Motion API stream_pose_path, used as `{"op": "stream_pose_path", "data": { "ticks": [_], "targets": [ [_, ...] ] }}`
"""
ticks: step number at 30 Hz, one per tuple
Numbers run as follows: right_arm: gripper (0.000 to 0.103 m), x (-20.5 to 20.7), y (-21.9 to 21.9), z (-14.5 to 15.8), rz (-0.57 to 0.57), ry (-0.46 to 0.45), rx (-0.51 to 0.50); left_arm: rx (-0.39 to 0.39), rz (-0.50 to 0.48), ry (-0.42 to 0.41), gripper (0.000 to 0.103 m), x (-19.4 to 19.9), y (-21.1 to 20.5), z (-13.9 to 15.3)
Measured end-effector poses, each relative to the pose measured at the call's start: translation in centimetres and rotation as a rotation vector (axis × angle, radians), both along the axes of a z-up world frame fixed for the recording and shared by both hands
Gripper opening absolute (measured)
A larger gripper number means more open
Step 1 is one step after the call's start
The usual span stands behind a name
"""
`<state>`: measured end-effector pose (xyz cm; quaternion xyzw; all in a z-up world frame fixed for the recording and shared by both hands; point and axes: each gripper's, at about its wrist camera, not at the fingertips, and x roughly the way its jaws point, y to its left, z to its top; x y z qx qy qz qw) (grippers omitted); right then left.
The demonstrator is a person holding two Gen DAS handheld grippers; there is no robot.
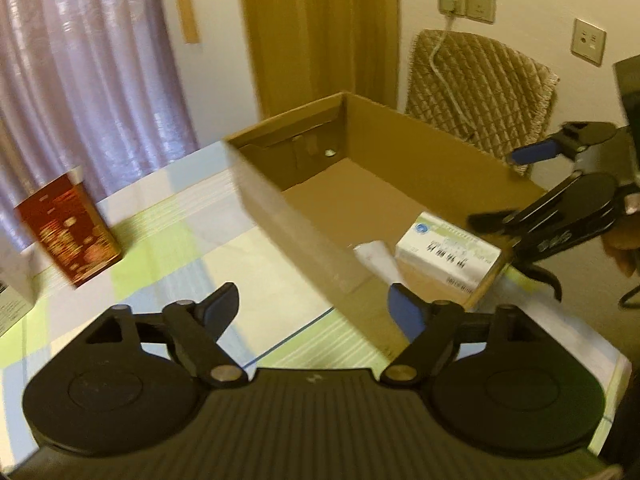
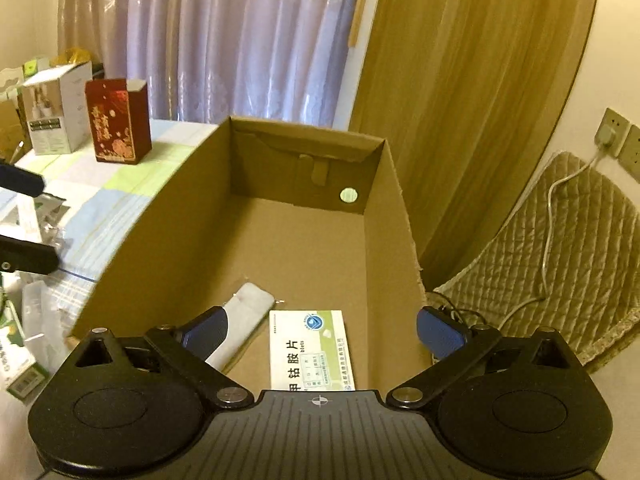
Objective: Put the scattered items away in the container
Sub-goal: 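Open both tools to drop the items into the cardboard box, then move both tools back to the scattered items on the table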
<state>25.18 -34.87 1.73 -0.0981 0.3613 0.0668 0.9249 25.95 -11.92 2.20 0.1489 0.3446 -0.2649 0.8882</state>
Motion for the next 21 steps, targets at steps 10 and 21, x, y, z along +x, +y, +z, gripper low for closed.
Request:
{"op": "stream_pose_path", "data": {
  "ticks": [10, 21],
  "targets": [
    [0.103, -7.4, 5.2, 4.1, 0.085, -0.108, 0.102, 0.057, 0.175, -0.001, 0.102, -5.8, 10.2, 0.7],
    [0.103, -12.7, 15.8, 0.8, 0.429, -0.024, 0.121, 0.108, 0.315, 0.076, 0.102, -11.1, 19.2, -1.9]
  ]
}}
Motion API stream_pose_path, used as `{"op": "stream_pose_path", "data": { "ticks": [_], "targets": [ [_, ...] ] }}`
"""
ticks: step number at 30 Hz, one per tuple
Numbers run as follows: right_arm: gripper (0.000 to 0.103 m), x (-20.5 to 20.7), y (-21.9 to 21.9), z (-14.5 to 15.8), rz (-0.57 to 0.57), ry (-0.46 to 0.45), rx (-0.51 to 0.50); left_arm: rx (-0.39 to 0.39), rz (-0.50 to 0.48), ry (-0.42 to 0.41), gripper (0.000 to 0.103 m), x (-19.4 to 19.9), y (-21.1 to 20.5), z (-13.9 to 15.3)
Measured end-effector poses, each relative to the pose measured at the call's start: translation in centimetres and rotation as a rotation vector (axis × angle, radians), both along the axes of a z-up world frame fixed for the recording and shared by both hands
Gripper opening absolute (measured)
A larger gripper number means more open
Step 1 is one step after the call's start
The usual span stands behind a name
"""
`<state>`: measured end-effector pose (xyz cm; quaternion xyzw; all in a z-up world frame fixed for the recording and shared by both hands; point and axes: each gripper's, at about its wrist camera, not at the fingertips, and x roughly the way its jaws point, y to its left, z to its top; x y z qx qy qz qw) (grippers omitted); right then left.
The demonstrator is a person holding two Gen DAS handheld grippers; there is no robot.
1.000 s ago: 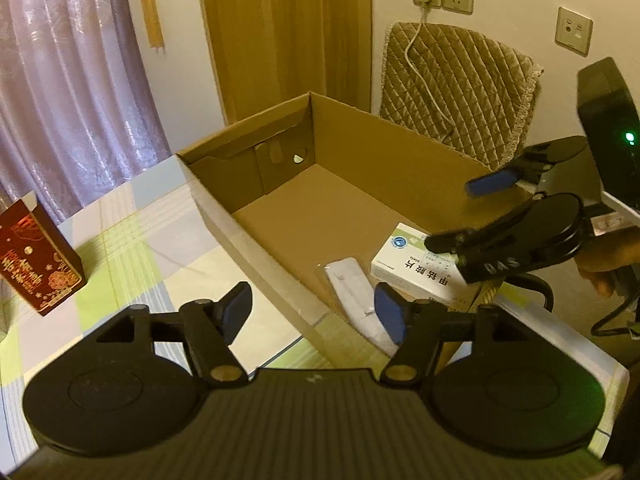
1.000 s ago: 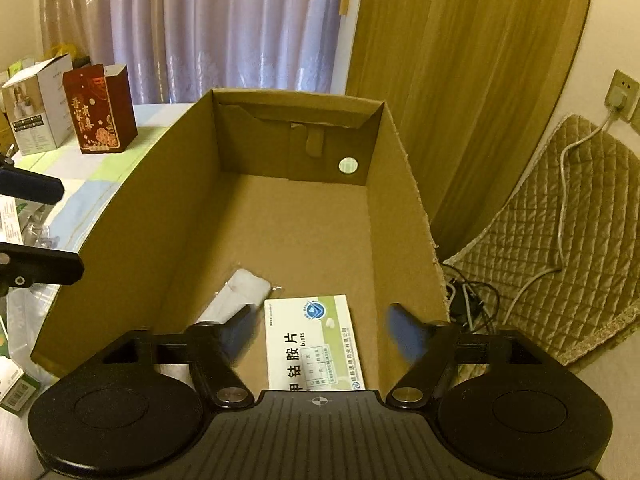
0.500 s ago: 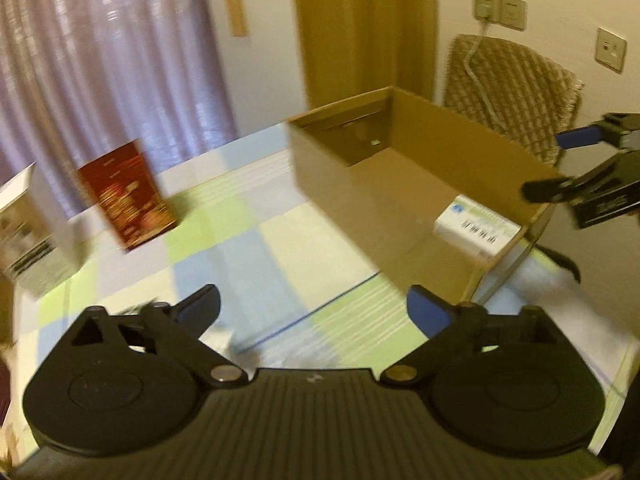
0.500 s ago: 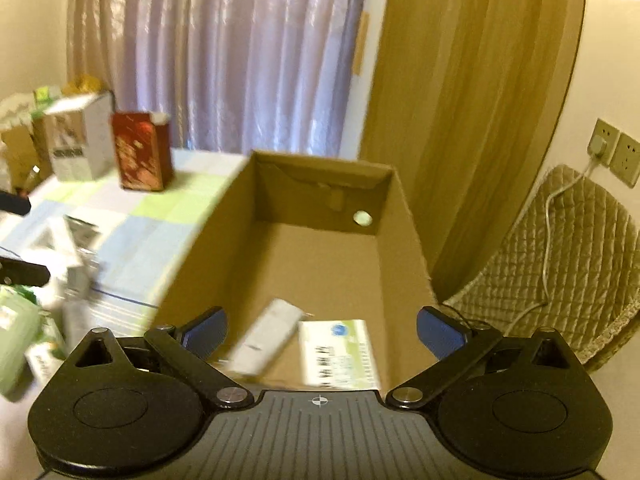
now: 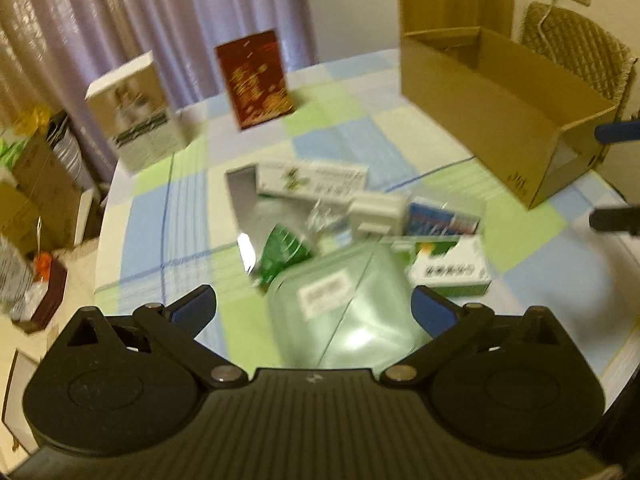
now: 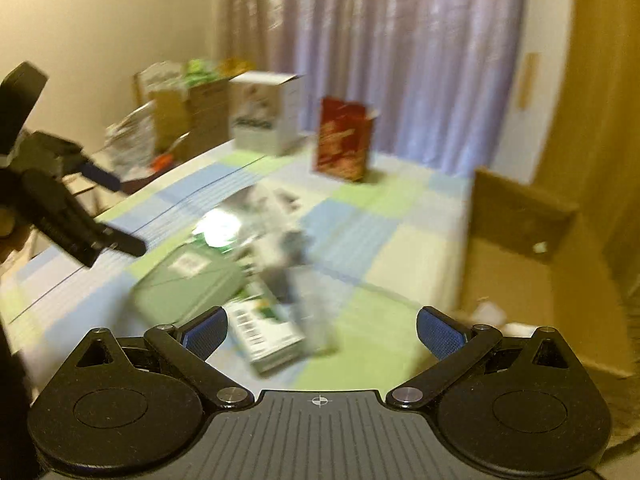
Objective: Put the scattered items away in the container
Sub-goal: 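Move both tools back to the scattered items on the table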
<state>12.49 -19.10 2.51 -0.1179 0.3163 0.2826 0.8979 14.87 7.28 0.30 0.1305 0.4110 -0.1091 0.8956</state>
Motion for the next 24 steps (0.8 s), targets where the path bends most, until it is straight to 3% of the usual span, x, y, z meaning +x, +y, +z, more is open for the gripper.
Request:
{"op": "stream_pose_path", "data": {
  "ticks": [6, 13, 16, 20, 21, 22, 24],
  "targets": [
    [0.103, -0.4, 4.2, -3.8, 0.108, 0.075, -0.033, 0.031, -0.017, 0.049, 0.102, -0.6, 2.4, -2.2],
    [0.103, 0.3, 7.0, -7.1, 0.155, 0.193, 0.015, 0.088, -0.068, 0.082, 0.102, -0.3, 3.4, -4.9],
    [0.091, 0.6, 8.1, -8.1, 0.163, 0.228, 0.022, 0.090, -0.092, 0.093, 0.102, 0.0, 3.7, -5.9],
    [0.090, 1.0, 8.9, -9.1, 0.152, 0.277, 0.056, 0.066, -0.135, 0.115, 0.102, 0.3, 4.1, -6.9],
    [0.087, 1.2, 9.0, -9.4, 0.143, 0.294, 0.074, 0.062, -0.153, 0.122, 0.102, 0.3, 4.2, -7.1],
    [0.077, 1.5, 9.1, -9.7, 0.131, 0.315, 0.092, 0.061, -0.173, 0.127, 0.102, 0.3, 4.3, -7.3],
    [0.074, 2.1, 9.5, -10.4, 0.112, 0.348, 0.115, 0.058, -0.212, 0.134, 0.102, 0.3, 4.4, -7.7]
  ]
}}
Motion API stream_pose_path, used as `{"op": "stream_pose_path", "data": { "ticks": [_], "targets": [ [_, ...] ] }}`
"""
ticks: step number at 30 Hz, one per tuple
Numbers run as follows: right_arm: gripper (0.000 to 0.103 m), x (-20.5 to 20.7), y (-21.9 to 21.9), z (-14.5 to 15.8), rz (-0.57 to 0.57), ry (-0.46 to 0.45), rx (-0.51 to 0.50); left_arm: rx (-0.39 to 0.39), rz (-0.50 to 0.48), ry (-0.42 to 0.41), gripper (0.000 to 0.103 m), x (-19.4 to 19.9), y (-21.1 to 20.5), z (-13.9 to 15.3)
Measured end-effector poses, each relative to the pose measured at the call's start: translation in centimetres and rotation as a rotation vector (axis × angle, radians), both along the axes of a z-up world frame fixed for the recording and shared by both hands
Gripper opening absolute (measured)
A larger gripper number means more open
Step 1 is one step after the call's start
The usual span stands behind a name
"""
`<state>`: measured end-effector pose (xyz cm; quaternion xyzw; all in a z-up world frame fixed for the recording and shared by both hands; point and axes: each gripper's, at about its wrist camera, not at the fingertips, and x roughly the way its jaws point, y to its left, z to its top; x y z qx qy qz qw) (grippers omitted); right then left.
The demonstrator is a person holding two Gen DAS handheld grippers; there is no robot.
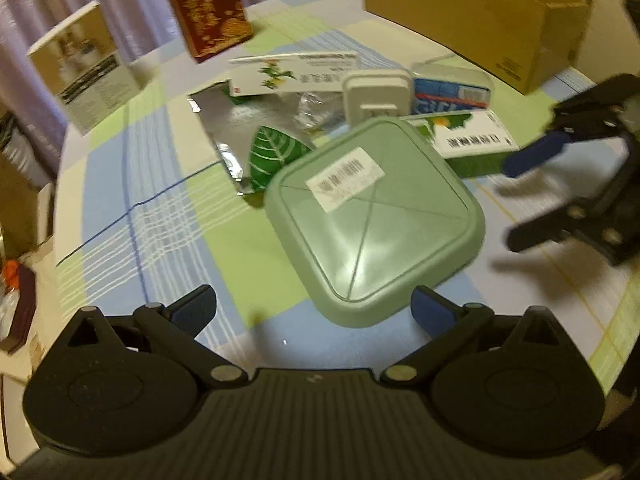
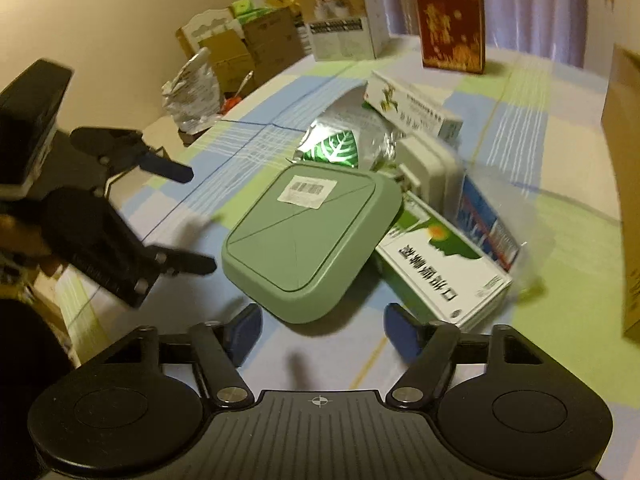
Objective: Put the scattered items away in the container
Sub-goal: 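Move both tools back to the scattered items on the table, then grasp the sage-green square lid by its rim with the right tool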
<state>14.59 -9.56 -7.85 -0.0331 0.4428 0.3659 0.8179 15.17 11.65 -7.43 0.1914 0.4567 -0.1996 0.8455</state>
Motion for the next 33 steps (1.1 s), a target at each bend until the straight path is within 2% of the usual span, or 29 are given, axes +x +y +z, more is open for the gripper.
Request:
{"op": "stream_pose_path", "data": {
  "ticks": [7, 8, 9, 15, 17, 22, 31, 33],
  "targets": [
    [0.073, 2.0, 1.1, -2.0, -0.081, 0.098, 0.073, -0.040, -0.086, 0.045, 0.102, 0.6, 0.3, -1.3],
    [0.063, 2.3, 1.0, -2.2, -0.093, 0.112, 0.088, -0.052, -0.094, 0.056, 0.102, 0.7, 0.4, -1.6],
    [0.061, 2.5, 1.0, -2.3, -0.097, 0.122, 0.102, -0.061, -0.102, 0.065, 0.102, 0.9, 0.4, -1.8],
    [0.054, 3.0, 1.3, -1.7, -0.095, 0.118, 0.149, -0.079, -0.166, 0.095, 0.102, 1.1, 0.2, -2.8],
    [0.048, 3.2, 1.3, -1.5, -0.100, 0.122, 0.171, -0.084, -0.190, 0.101, 0.102, 1.0, -0.1, -3.1],
    [0.048, 3.8, 1.5, -1.6, -0.100, 0.148, 0.218, -0.065, -0.220, 0.093, 0.102, 1.1, -0.7, -3.5],
    [0.048, 5.5, 2.7, -3.0, -0.123, 0.205, 0.306, -0.094, -0.234, 0.094, 0.102, 1.1, -0.4, -4.1],
    [0.040, 5.9, 2.8, -3.0, -0.132, 0.215, 0.318, -0.091, -0.236, 0.092, 0.102, 1.1, -0.4, -4.3]
  ]
}}
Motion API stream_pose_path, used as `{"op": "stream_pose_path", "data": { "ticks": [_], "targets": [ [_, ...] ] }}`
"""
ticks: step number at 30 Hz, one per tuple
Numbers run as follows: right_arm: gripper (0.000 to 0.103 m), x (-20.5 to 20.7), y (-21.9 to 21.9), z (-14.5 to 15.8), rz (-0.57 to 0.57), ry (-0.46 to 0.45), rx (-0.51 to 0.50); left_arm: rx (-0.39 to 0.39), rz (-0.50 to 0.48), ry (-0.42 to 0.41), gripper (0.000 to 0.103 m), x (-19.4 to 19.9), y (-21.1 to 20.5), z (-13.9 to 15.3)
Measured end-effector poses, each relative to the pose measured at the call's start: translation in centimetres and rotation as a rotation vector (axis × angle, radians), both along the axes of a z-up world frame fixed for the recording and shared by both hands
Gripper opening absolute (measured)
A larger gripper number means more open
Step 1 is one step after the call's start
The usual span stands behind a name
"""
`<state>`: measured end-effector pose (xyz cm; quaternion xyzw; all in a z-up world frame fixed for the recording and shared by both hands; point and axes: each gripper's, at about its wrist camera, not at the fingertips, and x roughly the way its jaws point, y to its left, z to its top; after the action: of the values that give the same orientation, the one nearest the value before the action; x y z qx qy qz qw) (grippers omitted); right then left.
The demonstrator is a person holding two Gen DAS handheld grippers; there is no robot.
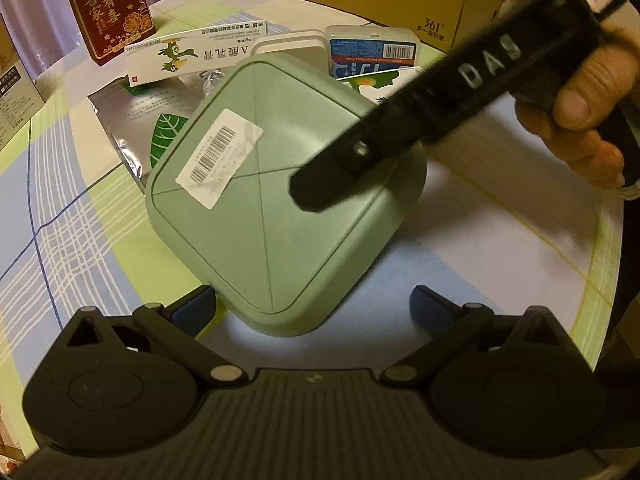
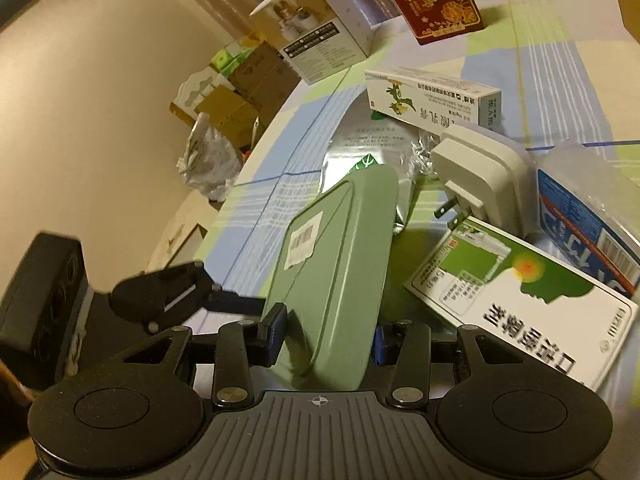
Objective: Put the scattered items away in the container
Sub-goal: 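Grasp the sage-green square lid by its rim with the right tool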
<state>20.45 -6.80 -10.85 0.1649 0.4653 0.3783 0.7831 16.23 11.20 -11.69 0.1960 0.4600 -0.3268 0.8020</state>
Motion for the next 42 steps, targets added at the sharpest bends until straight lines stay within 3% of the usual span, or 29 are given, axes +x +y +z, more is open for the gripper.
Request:
{"op": "stream_pose_path", "data": {
  "ticks": [8, 17, 22, 33, 38, 42],
  "targets": [
    [0.024, -0.5, 0.0, 1.9, 0.013, -0.025, 0.012, 0.003, 0.007, -0.003, 0.101, -0.4, -0.4, 0.2],
    [0.017, -2.4, -1.5, 4.9, 0.031, -0.108, -0.032, -0.029, 0.037, -0.025, 0.101, -0.9, -0.8, 2.7],
    [0.012, -4.2, -4.1, 7.1, 0.055, -0.169, -0.098, -0.026, 0.026, -0.044, 0.101, -0.9, -1.8, 3.9],
    [0.012, -7.9, -11.5, 10.7, 0.038, -0.188, -0.223, -0.002, -0.008, -0.121, 0.101, 0.8, -5.4, 4.9],
    [0.012, -8.8, -14.4, 11.4, 0.029, -0.193, -0.305, 0.059, -0.134, -0.188, 0.097, 1.5, -8.4, 4.6],
    [0.012, -8.7, -16.4, 11.2, -0.002, -0.164, -0.332, 0.114, -0.331, -0.235, 0.094, 1.6, -11.7, 3.9]
  ]
}}
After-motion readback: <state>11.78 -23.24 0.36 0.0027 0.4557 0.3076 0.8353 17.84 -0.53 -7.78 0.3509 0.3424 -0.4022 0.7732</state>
